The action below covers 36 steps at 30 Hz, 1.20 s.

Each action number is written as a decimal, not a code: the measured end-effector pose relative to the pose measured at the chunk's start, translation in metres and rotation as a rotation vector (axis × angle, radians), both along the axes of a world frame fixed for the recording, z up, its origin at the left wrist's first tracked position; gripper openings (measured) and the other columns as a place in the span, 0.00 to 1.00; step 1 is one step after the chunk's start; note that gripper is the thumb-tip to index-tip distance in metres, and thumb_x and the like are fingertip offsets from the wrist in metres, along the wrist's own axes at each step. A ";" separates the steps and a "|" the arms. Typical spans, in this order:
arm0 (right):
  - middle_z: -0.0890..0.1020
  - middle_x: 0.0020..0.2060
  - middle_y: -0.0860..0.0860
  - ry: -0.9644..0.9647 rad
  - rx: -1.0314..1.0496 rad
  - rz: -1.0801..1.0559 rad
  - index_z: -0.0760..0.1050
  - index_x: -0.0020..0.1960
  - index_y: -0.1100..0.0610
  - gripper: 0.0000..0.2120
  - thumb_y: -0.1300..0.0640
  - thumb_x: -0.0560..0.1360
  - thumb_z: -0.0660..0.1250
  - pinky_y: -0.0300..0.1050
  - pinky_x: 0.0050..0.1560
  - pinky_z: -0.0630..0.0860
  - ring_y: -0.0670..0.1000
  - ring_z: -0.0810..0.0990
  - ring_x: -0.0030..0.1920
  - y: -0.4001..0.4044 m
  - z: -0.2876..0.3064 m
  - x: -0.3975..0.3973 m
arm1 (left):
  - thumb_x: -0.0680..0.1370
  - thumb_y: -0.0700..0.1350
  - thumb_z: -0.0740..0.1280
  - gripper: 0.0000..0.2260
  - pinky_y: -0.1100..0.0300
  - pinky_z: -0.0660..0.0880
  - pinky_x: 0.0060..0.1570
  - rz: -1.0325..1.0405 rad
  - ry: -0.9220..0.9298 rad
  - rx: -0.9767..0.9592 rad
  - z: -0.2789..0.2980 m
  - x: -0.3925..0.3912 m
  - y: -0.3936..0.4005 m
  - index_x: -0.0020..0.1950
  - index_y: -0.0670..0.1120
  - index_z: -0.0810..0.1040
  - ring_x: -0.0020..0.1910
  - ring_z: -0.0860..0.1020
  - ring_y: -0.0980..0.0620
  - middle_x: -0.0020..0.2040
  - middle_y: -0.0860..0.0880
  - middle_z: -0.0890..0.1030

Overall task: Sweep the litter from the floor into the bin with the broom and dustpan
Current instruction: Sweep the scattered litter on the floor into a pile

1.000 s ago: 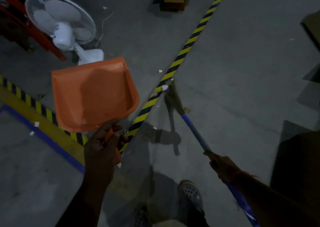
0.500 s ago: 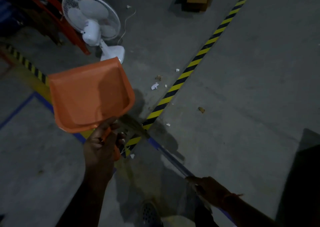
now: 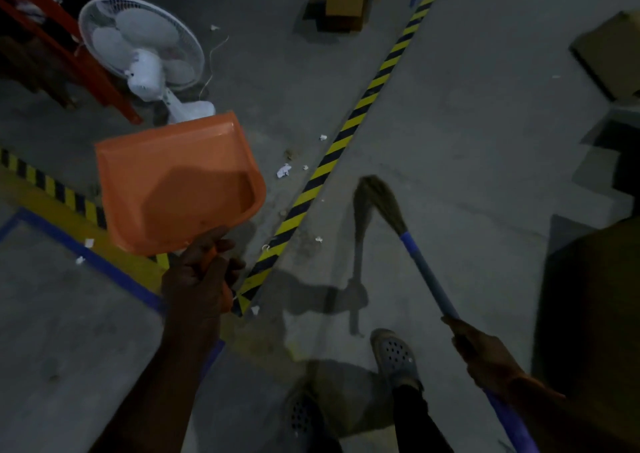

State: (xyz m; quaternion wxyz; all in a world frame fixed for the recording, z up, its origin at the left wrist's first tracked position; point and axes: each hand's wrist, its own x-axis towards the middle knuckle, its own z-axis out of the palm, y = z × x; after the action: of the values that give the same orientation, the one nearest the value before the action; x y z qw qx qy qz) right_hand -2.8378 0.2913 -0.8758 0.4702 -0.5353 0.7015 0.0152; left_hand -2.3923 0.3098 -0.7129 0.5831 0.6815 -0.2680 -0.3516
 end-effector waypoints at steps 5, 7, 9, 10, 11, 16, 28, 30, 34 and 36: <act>0.77 0.34 0.58 -0.022 0.034 -0.168 0.73 0.65 0.39 0.18 0.58 0.81 0.60 0.44 0.26 0.74 0.54 0.73 0.26 0.046 -0.008 0.013 | 0.82 0.33 0.62 0.16 0.62 0.77 0.35 -0.081 0.009 0.002 0.000 0.013 0.031 0.61 0.50 0.81 0.39 0.82 0.54 0.53 0.47 0.83; 0.76 0.33 0.57 -0.037 0.058 -0.162 0.74 0.64 0.39 0.18 0.59 0.81 0.60 0.44 0.26 0.74 0.54 0.73 0.26 0.065 -0.009 0.023 | 0.82 0.33 0.63 0.16 0.61 0.77 0.35 -0.073 0.002 0.001 0.000 0.021 0.047 0.60 0.51 0.82 0.39 0.82 0.52 0.53 0.47 0.83; 0.76 0.32 0.56 -0.044 0.063 -0.103 0.74 0.63 0.39 0.18 0.59 0.81 0.61 0.44 0.25 0.74 0.52 0.72 0.24 0.086 -0.011 0.035 | 0.81 0.32 0.63 0.16 0.62 0.77 0.33 -0.050 -0.017 -0.004 0.001 0.026 0.064 0.60 0.50 0.81 0.38 0.82 0.54 0.49 0.50 0.84; 0.76 0.31 0.54 -0.054 0.064 -0.059 0.74 0.63 0.39 0.17 0.58 0.81 0.61 0.43 0.25 0.73 0.51 0.72 0.23 0.098 -0.013 0.044 | 0.81 0.31 0.63 0.16 0.63 0.77 0.33 -0.035 -0.008 -0.014 0.001 0.027 0.073 0.60 0.49 0.81 0.36 0.81 0.55 0.47 0.52 0.84; 0.77 0.31 0.53 -0.063 0.072 -0.005 0.74 0.63 0.38 0.17 0.57 0.80 0.61 0.43 0.24 0.73 0.48 0.72 0.22 0.109 -0.016 0.053 | 0.81 0.31 0.62 0.16 0.64 0.78 0.34 -0.022 0.010 -0.025 0.002 0.028 0.082 0.60 0.48 0.81 0.36 0.82 0.56 0.46 0.53 0.84; 0.79 0.38 0.50 -0.093 0.154 0.243 0.72 0.65 0.35 0.19 0.54 0.80 0.60 0.39 0.27 0.73 0.43 0.72 0.21 0.158 -0.035 0.111 | 0.80 0.30 0.63 0.17 0.62 0.79 0.39 0.024 -0.001 -0.030 0.001 0.035 0.133 0.58 0.50 0.82 0.38 0.82 0.55 0.48 0.52 0.85; 0.76 0.22 0.40 -0.356 -0.006 0.346 0.71 0.69 0.39 0.19 0.57 0.82 0.61 0.42 0.26 0.72 0.49 0.69 0.20 0.213 0.004 0.160 | 0.80 0.29 0.61 0.19 0.63 0.78 0.36 0.053 0.018 -0.060 0.001 0.043 0.247 0.60 0.51 0.82 0.38 0.81 0.53 0.48 0.50 0.85; 0.75 0.24 0.43 -0.354 -0.026 0.264 0.73 0.66 0.38 0.19 0.58 0.81 0.61 0.43 0.25 0.70 0.49 0.67 0.20 0.215 0.006 0.149 | 0.81 0.30 0.61 0.20 0.63 0.78 0.36 0.052 0.017 -0.071 0.002 0.047 0.256 0.59 0.53 0.82 0.37 0.81 0.53 0.47 0.52 0.85; 0.75 0.28 0.50 -0.306 -0.063 0.084 0.76 0.62 0.38 0.18 0.59 0.81 0.63 0.44 0.25 0.69 0.51 0.67 0.20 0.223 0.009 0.130 | 0.81 0.29 0.61 0.20 0.63 0.78 0.36 0.070 0.009 -0.103 0.007 0.054 0.272 0.57 0.53 0.82 0.37 0.81 0.54 0.45 0.53 0.85; 0.76 0.29 0.51 -0.239 -0.055 0.067 0.76 0.65 0.41 0.18 0.59 0.81 0.62 0.44 0.25 0.71 0.52 0.70 0.21 0.229 0.005 0.126 | 0.81 0.30 0.61 0.19 0.63 0.79 0.37 0.077 0.009 -0.111 0.007 0.063 0.281 0.57 0.52 0.81 0.37 0.82 0.54 0.45 0.54 0.85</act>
State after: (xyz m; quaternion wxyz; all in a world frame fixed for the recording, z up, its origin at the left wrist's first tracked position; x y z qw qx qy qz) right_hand -2.7118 0.5200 -0.8708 0.5349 -0.5690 0.6224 -0.0526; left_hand -2.3289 0.5907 -0.7061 0.6344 0.6562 -0.2580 -0.3167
